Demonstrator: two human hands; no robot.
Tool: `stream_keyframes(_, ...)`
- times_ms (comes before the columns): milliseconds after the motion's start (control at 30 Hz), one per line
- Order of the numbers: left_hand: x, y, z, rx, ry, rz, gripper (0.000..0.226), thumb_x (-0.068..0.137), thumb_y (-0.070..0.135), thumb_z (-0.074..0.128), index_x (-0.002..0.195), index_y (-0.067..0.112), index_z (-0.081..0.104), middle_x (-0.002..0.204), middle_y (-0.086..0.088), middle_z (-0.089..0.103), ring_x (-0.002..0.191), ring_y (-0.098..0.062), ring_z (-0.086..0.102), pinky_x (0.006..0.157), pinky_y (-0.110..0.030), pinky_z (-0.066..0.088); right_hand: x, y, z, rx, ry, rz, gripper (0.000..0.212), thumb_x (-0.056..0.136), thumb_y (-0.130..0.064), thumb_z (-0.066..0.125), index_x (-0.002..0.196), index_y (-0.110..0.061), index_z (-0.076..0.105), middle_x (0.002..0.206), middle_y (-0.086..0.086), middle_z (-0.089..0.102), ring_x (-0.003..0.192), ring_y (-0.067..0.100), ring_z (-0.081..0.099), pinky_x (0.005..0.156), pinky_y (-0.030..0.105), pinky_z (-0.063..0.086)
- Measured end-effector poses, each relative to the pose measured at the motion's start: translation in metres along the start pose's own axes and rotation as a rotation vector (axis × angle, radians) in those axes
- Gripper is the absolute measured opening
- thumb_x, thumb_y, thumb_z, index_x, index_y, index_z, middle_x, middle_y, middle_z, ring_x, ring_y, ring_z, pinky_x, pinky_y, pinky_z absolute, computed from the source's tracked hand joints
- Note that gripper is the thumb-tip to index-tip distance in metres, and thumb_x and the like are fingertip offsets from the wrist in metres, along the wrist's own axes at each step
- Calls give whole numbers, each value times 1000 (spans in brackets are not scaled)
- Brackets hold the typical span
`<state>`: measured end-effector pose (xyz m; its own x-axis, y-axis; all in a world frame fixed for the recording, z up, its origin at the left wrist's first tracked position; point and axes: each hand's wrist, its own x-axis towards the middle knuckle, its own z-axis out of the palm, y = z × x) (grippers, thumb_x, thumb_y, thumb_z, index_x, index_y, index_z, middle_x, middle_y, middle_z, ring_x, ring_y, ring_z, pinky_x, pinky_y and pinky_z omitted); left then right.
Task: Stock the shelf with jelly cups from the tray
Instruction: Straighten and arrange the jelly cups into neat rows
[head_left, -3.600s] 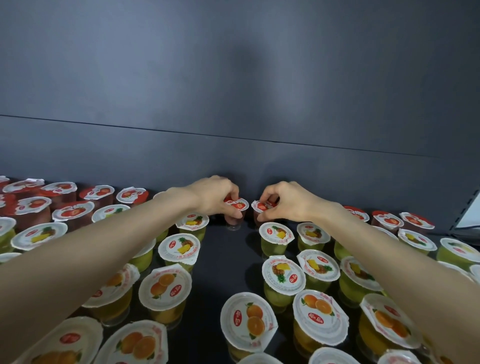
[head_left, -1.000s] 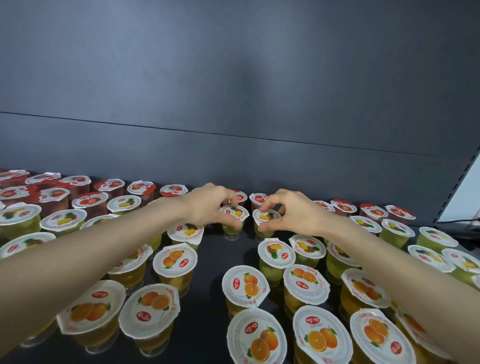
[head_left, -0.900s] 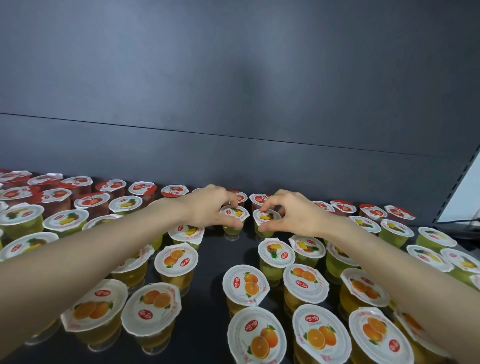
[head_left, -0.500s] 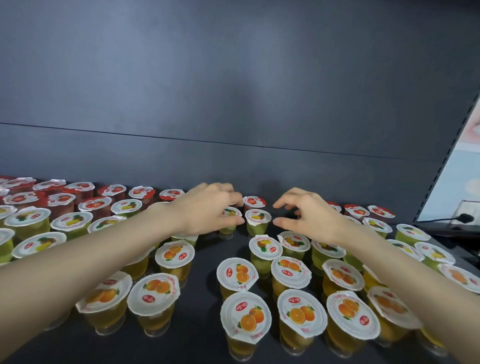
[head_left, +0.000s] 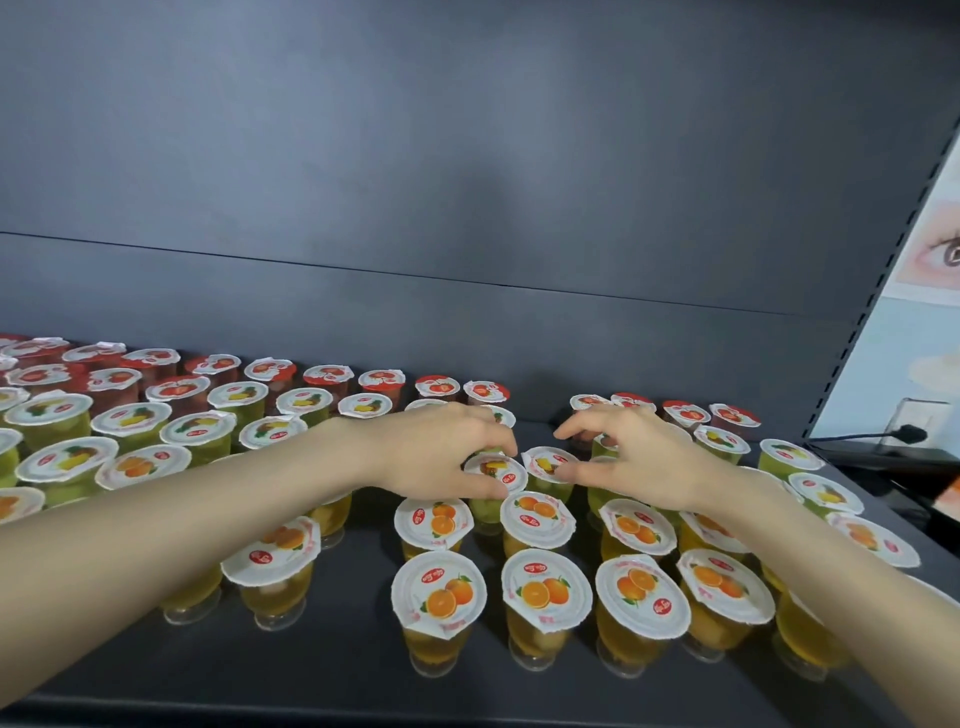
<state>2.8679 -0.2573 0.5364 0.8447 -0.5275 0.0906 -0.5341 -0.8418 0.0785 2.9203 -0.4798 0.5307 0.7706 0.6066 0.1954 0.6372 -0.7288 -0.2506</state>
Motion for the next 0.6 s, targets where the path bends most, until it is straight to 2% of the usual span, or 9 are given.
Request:
stream_keyframes(167, 2, 0, 1, -57, -45, -1, 42, 92, 41, 53, 131, 26, 51, 128, 7, 53, 113, -7, 48, 95, -26, 46, 2, 4, 4, 63, -61, -25, 38, 86, -42, 65, 121, -29, 59, 122, -12, 59, 98, 1, 56, 69, 9, 46)
stream_keyframes(267, 2, 0, -1, -100, -72, -3, 43, 91, 37, 56, 132, 24, 52, 127, 9, 55, 112, -6, 50, 94, -23, 47, 5, 4, 6, 95, -106, -37, 36, 84, -42, 66, 118, -30, 61, 117, -14, 61, 97, 4, 60, 77, 19, 55)
stream_keyframes(333, 4, 0, -1, -136, -73, 2, 42, 90, 35, 58, 130, 23, 54, 123, 10, 57, 107, -4, 52, 87, -16, 47, 7, 5, 7, 95, -130, -50, 34, 85, -40, 67, 118, -32, 60, 115, -16, 61, 98, 5, 61, 80, 22, 56)
stream_keyframes(400, 5, 0, -1, -163, -62, -5, 39, 89, 34, 60, 127, 22, 57, 114, 12, 58, 100, -2, 53, 80, -12, 46, 9, 4, 8, 101, -138, -66, 32, 85, -38, 67, 116, -32, 60, 113, -16, 61, 98, 4, 60, 78, 19, 55)
stream_keyframes(533, 1, -9, -2, -208, -39, -59, 38, 86, 33, 65, 121, 21, 61, 114, 8, 61, 97, -6, 57, 82, -19, 52, 16, -1, 8, 135, -114, -71, 29, 85, -36, 68, 112, -29, 63, 107, -14, 63, 94, 4, 62, 82, 23, 55)
stream_keyframes(600, -3, -19, -2, -221, -16, -97, 37, 84, 32, 68, 118, 21, 61, 111, 9, 61, 94, -5, 58, 79, -16, 51, 20, -6, 9, 133, -106, -67, 31, 84, -35, 69, 113, -27, 63, 106, -13, 64, 92, 5, 62, 81, 26, 56)
